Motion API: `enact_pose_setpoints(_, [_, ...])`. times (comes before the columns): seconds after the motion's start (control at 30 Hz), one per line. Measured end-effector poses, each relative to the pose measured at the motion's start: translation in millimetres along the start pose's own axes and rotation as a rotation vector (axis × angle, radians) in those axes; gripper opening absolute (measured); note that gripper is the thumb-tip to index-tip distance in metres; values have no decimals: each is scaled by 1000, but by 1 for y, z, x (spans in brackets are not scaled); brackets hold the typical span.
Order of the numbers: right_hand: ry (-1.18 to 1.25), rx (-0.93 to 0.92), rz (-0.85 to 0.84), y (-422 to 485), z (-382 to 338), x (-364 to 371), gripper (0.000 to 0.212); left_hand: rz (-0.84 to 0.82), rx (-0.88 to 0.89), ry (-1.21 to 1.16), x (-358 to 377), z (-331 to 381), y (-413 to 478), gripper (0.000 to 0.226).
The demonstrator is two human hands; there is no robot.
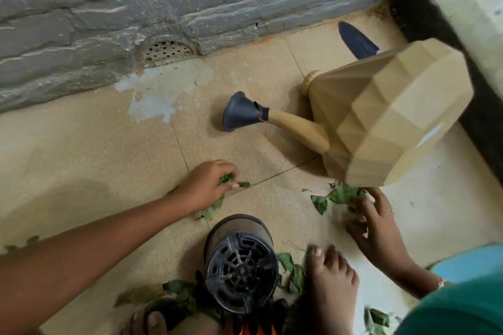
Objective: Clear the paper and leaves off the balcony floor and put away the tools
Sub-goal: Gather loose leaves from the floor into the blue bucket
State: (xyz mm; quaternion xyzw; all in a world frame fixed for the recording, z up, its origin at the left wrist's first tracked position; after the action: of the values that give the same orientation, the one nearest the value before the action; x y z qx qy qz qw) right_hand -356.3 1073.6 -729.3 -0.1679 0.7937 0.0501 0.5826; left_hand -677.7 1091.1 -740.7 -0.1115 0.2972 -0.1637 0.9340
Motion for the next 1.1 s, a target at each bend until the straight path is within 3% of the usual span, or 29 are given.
enact_pose_setpoints(0.07, [-60, 39, -123, 1, 4, 11, 71, 27, -61, -200, 3, 12, 10, 11])
enact_pose_setpoints(0.1, [-123, 26, -173, 2, 2, 17, 77, 17, -87, -281, 8, 19, 16, 16])
enact_pose_setpoints(0.2, [-257, -107, -256, 4, -15, 30, 56, 22, -199, -582, 18, 36, 25, 21])
enact_pose_setpoints(0.33, [-216, -339, -135, 7, -23, 16, 46, 140, -385, -927, 27, 41, 28, 20])
enact_pose_setpoints(0.5, [-124, -377, -123, 36, -39, 0, 27, 161, -615, -1271, 43, 38, 21, 12])
enact_pose_setpoints(0.7, [151, -432, 96, 54, -116, -11, 15, 50, -690, -1357, 58, 49, 15, 24])
enact_pose_setpoints(0.8, [110, -480, 138, 66, -129, -17, 9, 11, -701, -1370, 61, 58, 14, 36])
enact_pose_setpoints(0.9, [41, -492, 201, 70, -125, -21, 11, -53, -683, -1379, 63, 66, 17, 35])
enact_pose_setpoints(1.1, [109, -490, 108, 55, -117, -12, 11, -82, -725, -1383, 77, 57, 22, 18])
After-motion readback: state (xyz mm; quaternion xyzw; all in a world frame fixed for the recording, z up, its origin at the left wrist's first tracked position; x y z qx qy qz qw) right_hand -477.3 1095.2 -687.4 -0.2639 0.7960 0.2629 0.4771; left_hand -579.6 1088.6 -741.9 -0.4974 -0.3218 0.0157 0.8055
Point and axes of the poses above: each hand's wrist, its own y-axis towards the middle knuckle, its own x-axis out of the palm, z = x × y, the point moved 5 cm from there along y, towards the middle knuckle, and after that the axes turned 7 degrees about -y, right-handed, at the moved point
